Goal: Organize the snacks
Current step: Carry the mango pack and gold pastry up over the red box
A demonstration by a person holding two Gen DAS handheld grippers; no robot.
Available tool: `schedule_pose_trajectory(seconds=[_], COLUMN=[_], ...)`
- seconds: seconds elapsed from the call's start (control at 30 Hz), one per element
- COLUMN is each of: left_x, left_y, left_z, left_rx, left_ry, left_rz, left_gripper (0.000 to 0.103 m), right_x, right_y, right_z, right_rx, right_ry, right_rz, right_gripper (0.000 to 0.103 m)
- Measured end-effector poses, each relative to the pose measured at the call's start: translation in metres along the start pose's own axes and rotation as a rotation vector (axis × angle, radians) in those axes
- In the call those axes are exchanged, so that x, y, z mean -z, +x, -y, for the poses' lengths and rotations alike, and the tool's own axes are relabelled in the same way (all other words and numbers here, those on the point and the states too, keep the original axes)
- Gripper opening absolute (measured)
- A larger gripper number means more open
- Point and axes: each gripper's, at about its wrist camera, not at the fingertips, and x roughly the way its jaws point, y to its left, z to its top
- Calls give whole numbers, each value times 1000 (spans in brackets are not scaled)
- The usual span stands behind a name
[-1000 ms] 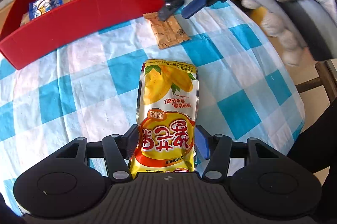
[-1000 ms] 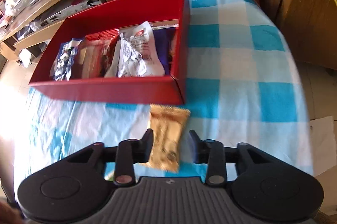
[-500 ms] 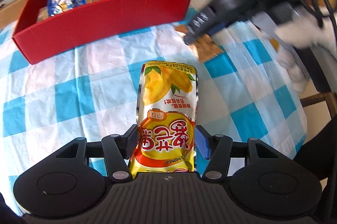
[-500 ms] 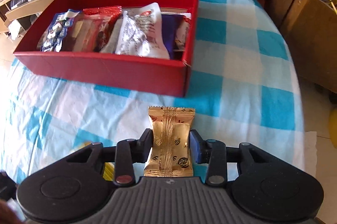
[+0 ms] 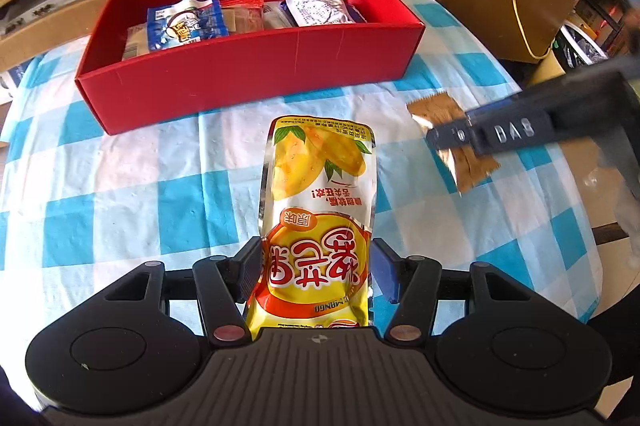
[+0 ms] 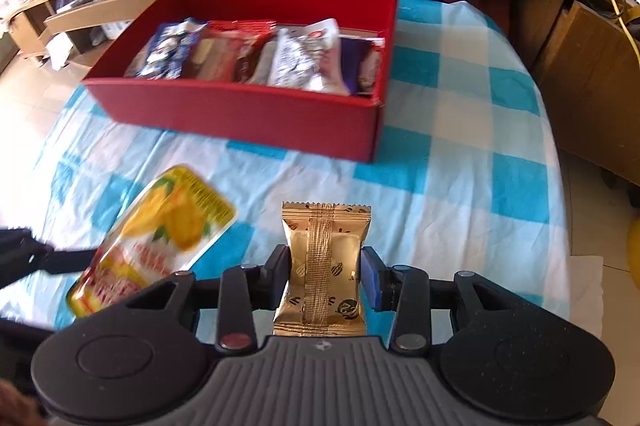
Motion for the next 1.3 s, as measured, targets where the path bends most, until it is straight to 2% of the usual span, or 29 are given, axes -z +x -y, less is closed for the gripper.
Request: schedule_pose_trajectory(seconds=[0.27, 1.3], left_x=[-1, -5], left_y=[-6, -25], left_z=[3, 1], left_rx=[-14, -54], left_ry=[14, 11], left_rz=[25, 101], left_gripper=[64, 64], right_x=[10, 1], right_y=[-8, -20], right_z=[-15, -26], right_rx=[-18, -36], right_ry=[-26, -47], right_rz=[22, 74], right_gripper=[44, 44])
